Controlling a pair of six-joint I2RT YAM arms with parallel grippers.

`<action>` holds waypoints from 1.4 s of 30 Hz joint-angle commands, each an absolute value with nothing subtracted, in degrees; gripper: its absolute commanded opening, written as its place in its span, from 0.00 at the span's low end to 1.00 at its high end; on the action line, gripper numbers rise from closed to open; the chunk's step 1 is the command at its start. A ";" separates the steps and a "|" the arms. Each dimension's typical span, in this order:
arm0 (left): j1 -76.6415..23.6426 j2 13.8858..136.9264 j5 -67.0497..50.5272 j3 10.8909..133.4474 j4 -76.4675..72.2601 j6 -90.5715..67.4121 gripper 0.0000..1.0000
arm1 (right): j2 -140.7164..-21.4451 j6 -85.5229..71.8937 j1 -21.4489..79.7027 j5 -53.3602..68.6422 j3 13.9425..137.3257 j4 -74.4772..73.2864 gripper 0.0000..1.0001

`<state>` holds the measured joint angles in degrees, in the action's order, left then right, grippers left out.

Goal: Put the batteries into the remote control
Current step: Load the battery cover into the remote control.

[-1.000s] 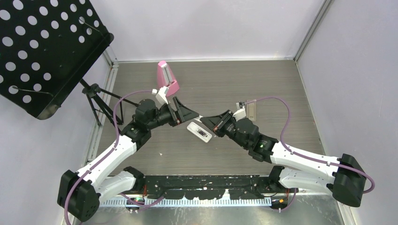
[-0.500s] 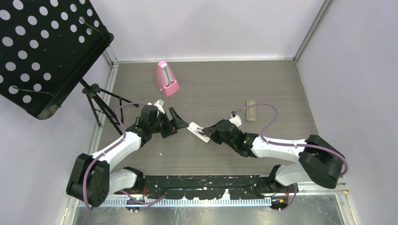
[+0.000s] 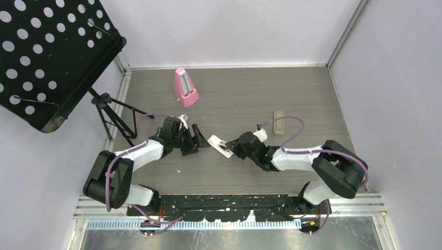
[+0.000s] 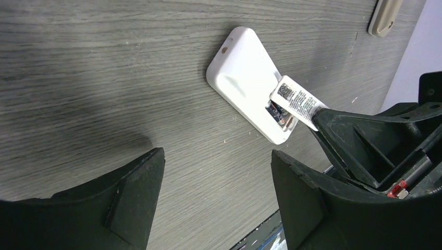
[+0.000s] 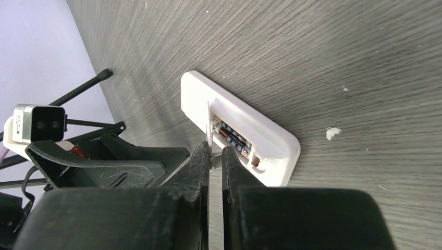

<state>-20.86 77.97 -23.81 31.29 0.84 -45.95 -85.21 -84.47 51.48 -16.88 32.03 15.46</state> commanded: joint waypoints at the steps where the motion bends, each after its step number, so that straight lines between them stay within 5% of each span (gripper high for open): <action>1: -20.48 78.70 -25.92 33.50 -2.42 -44.03 0.76 | -85.93 -85.09 50.91 -17.23 32.04 20.85 0.01; 26: -20.48 84.75 -20.93 36.23 -5.68 -42.39 0.71 | -88.75 -88.33 50.41 -13.15 28.95 25.16 0.01; 42: -20.48 91.05 -22.44 38.10 -7.12 -39.10 0.51 | -85.91 -84.21 47.86 -6.60 27.47 25.36 0.01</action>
